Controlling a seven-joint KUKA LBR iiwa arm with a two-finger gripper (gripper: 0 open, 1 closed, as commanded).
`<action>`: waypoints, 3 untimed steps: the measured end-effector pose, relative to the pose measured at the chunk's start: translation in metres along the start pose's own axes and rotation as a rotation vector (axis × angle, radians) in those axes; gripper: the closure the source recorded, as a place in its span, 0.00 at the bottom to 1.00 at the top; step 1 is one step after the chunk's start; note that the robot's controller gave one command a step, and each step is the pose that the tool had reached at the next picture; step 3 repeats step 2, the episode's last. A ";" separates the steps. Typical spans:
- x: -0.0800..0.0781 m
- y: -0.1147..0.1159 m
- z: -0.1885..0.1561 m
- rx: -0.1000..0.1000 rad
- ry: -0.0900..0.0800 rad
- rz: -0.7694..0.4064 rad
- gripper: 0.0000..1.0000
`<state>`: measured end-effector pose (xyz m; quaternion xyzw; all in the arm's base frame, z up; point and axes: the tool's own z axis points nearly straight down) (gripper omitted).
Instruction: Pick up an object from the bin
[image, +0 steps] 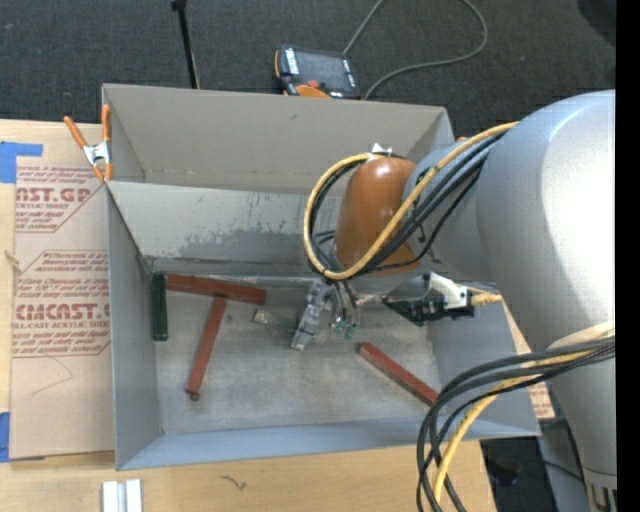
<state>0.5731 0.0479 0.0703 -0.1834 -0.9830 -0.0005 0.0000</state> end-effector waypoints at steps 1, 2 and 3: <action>0.014 0.017 -0.121 -0.004 -0.008 0.067 1.00; 0.000 -0.004 -0.211 0.000 -0.007 -0.273 1.00; 0.000 -0.004 -0.211 0.000 -0.007 -0.273 1.00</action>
Offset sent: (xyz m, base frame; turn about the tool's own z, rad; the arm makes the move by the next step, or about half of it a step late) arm -0.0086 0.0192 0.1165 0.0690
